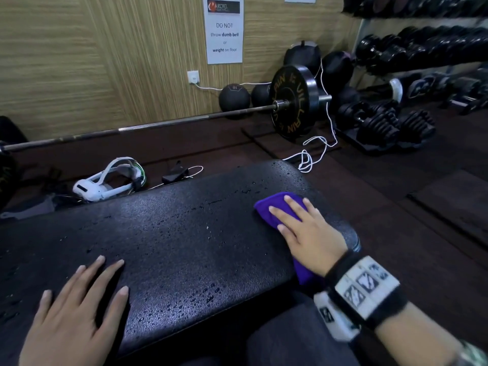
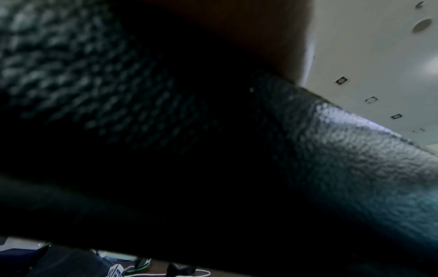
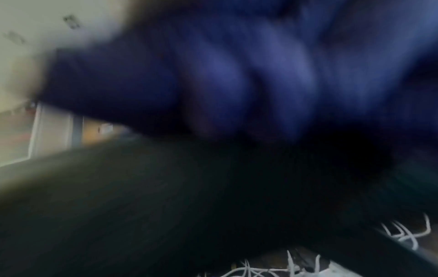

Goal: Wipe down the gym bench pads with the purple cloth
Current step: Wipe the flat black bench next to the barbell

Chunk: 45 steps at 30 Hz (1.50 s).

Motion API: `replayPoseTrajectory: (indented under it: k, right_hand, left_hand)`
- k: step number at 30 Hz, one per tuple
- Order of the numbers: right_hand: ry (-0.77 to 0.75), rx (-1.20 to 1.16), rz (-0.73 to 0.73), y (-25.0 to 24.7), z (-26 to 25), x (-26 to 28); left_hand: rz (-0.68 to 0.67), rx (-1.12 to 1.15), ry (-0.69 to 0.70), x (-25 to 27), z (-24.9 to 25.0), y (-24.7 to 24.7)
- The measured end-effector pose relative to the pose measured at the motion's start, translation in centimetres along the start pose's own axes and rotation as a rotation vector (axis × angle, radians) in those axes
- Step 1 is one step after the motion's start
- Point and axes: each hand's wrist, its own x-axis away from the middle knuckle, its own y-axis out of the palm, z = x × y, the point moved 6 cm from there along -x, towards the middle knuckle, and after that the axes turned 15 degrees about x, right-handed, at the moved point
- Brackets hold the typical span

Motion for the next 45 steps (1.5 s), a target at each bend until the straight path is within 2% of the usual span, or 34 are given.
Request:
replayPoseTrajectory:
  k: [3,8,11,13,14,17,21,22,28,31,35,39,41,45]
  right_hand:
    - [0.086,0.028,-0.099,0.7,3.9,-2.7]
    - [0.261,-0.066,-0.037,1.0,8.1,0.5]
    - [0.131,0.042,0.188,0.1,6.4,3.9]
    - [0.027,0.148,0.223,-0.1,4.7,5.1]
    - [-0.006,0.192,0.200,0.1,4.3,5.1]
    - [-0.003,0.188,-0.007,0.6,4.8,2.8]
    - [0.189,0.131,-0.373,1.1,7.5,-1.9]
    - [0.237,0.103,-0.424,1.2,8.1,-3.3]
    - [0.271,0.147,-0.441,-0.1,7.1,-11.8]
    - [0.143,0.213,-0.427,-0.2,4.3,-13.7]
    - [-0.297,0.299,-0.348,0.2,0.4,-11.5]
    - [-0.621,0.150,-0.304,0.0,1.7,-6.6]
    - [-0.646,0.100,-0.310,0.0,4.0,-5.9]
    - [-0.347,0.086,-0.357,0.2,7.7,-9.0]
  left_hand:
    - [0.035,0.069,0.020,0.1,-0.1,0.1]
    - [0.043,0.079,0.025,0.1,0.0,0.2]
    - [0.044,0.032,0.017,0.0,0.2,0.1]
    - [0.044,0.026,0.000,-0.1,0.3,0.0]
    - [0.040,0.019,-0.007,-0.1,0.2,0.1]
    - [0.026,-0.002,-0.023,-0.2,0.1,0.1]
    - [0.004,-0.032,-0.046,-0.2,0.2,0.1]
    - [-0.003,-0.038,-0.053,-0.2,0.3,0.1]
    - [-0.018,-0.036,-0.087,-0.4,0.6,-0.1]
    - [-0.008,-0.028,-0.089,-0.5,0.6,-0.2]
    - [0.018,-0.033,-0.064,-0.1,0.5,-0.2]
    - [0.025,-0.023,-0.054,0.0,0.6,-0.2]
    - [0.018,-0.020,-0.056,-0.1,0.5,-0.2]
    - [0.006,-0.029,-0.058,-0.4,0.4,-0.1]
